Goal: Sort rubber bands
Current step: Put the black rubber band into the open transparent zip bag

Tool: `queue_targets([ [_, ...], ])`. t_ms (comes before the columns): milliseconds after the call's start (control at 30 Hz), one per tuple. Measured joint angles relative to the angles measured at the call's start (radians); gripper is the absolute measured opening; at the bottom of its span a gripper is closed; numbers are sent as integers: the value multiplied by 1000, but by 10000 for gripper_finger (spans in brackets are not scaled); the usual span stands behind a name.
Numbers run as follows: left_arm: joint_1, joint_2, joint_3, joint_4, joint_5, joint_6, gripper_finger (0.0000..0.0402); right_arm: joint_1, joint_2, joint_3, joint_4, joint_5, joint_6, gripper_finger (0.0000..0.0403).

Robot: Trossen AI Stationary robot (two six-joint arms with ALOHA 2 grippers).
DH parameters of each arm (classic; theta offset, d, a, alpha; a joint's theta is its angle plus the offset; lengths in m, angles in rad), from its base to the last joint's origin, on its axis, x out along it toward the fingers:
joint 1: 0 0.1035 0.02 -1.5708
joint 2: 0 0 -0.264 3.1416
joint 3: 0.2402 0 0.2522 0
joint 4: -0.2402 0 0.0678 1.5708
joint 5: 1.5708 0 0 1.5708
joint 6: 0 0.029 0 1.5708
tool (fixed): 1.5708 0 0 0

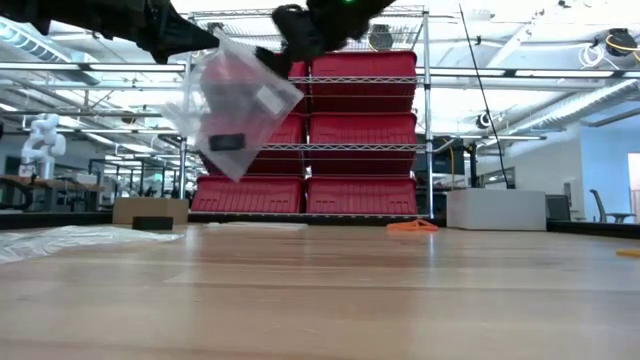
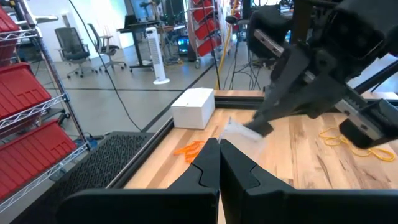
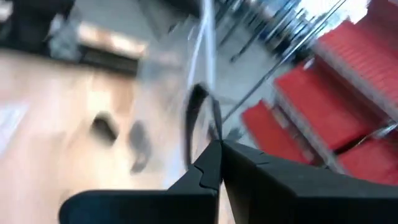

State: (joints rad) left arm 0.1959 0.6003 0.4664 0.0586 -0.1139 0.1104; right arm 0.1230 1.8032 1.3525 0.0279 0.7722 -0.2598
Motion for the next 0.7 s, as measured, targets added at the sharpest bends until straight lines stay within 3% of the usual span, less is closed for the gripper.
queue_targets([
  [133, 0, 0, 0, 0, 0, 0, 0, 3, -36, 0, -365, -134, 263, 0],
  [267, 0, 0, 0, 3, 0, 0, 0, 3, -22, -7, -623, -266, 420, 0],
  [367, 0, 0, 0, 4, 0, 0, 0, 2, 0, -49, -648, -379, 473, 0],
  [500, 0, 0, 0, 3, 0, 0, 0, -4, 26, -128, -535, -491, 487, 0],
  [700, 0, 0, 0, 2, 0, 0, 0, -34, 31, -249, -386, -543, 510, 0],
])
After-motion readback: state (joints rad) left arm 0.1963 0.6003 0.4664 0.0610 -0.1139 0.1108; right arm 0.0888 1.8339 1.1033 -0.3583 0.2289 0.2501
